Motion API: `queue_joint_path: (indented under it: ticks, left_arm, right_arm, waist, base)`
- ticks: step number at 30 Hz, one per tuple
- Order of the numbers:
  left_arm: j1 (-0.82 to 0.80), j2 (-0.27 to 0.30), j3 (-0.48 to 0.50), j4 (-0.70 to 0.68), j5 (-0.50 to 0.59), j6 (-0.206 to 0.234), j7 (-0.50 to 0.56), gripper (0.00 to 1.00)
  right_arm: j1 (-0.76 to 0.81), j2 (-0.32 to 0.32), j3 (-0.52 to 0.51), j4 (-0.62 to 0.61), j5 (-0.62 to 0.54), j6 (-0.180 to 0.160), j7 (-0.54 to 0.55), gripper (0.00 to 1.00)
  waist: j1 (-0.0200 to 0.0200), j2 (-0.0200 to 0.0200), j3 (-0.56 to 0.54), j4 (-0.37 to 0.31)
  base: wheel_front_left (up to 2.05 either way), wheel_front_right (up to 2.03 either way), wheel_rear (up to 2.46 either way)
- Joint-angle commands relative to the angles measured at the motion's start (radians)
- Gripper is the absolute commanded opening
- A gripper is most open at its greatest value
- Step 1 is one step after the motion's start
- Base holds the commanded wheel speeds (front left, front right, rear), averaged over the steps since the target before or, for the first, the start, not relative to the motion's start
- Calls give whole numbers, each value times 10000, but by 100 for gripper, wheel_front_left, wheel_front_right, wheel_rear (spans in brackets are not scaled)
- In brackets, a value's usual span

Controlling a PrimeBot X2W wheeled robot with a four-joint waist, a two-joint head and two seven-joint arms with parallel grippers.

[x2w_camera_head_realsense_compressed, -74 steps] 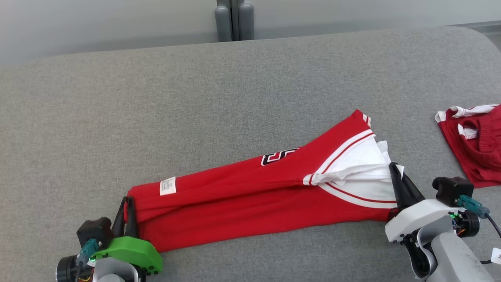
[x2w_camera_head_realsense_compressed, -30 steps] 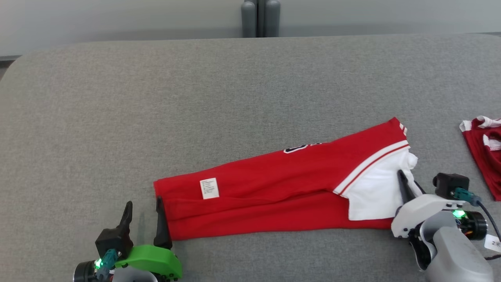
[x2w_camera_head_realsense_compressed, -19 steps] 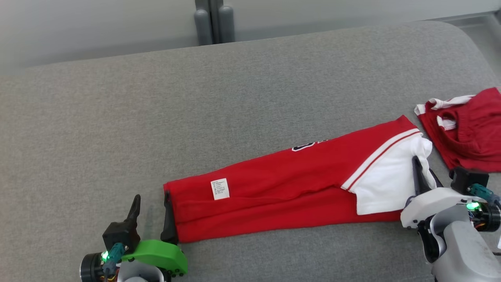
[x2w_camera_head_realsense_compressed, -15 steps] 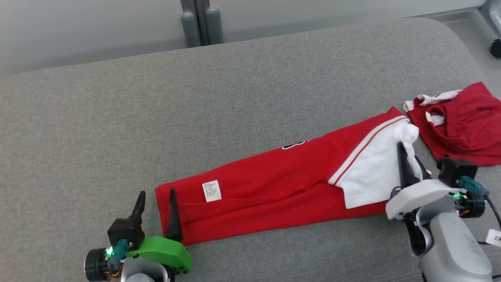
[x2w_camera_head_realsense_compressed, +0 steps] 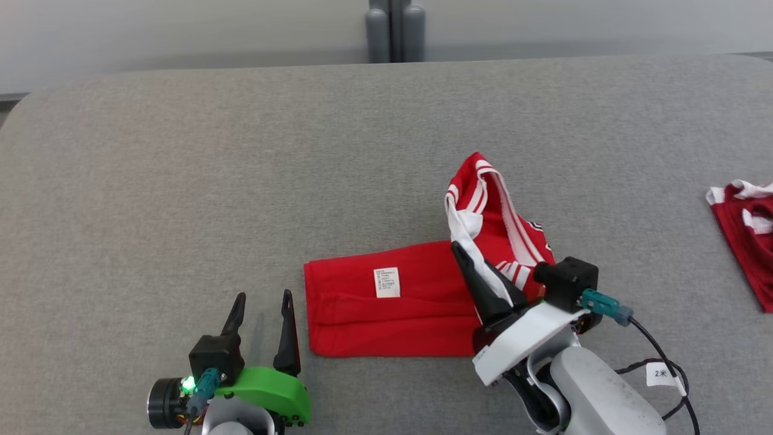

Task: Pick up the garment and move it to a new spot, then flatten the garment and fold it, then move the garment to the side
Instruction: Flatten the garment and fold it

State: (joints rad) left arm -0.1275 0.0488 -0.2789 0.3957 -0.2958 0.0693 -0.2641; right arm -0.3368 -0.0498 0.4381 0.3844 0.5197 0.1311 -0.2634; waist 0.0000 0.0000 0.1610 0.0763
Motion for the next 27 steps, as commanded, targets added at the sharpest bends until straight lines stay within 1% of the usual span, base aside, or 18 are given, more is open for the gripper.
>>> queue_joint_path:
  ticks: [1, 5, 9, 10, 11, 14, 17, 21, 27]
  left_arm:
    - [128, 43, -53, 42, 18, -7, 5, 100]
    - [233, 40, -244, 88, -34, -7, 5, 100]
    - [325, 41, -370, 147, -108, 19, 5, 100]
    - [325, 41, -390, 157, -105, 15, 5, 100]
    - [327, 38, -403, 167, -112, 40, 4, 100]
    - [355, 41, -342, 154, -125, 129, 5, 100]
    - [339, 37, -197, 79, -42, 106, 5, 100]
    - [306, 40, 29, -26, 95, 46, 5, 100]
    - [81, 40, 161, -165, 312, -15, 5, 100]
  right_arm:
    - [-193, -42, 342, 29, 192, -11, -13, 0]
    - [-498, -50, 1229, 217, 730, -11, -11, 0]
    - [-803, -48, 1758, 422, 1111, -9, -13, 0]
    - [-858, -50, 1802, 483, 1180, -9, -11, 53]
    - [-914, -45, 1843, 473, 1292, -9, -14, 100]
    - [-1065, -46, 1669, 339, 1242, -9, -13, 100]
    - [-933, -67, 1093, 378, 775, -11, -13, 100]
    - [-658, -41, -177, 511, -97, -9, -13, 100]
    - [-120, -39, -2157, 603, -1916, -9, -11, 100]
  waist:
    - [0, 0, -22, 1249]
    - [0, 0, -64, 1948]
    - [0, 0, -90, 2410]
    - [0, 0, -90, 2460]
    - [0, 0, -87, 2498]
    - [0, 0, -95, 2429]
    - [0, 0, -129, 2061]
    - [0, 0, -201, 1350]
    - [0, 0, -312, 274]
  base:
    - [0, 0, 0]
    - [0, 0, 0]
    - [0, 0, 0]
    - [0, 0, 0]
    - [0, 0, 0]
    - [0, 0, 0]
    - [0, 0, 0]
    - [0, 0, 0]
    - [0, 0, 0]
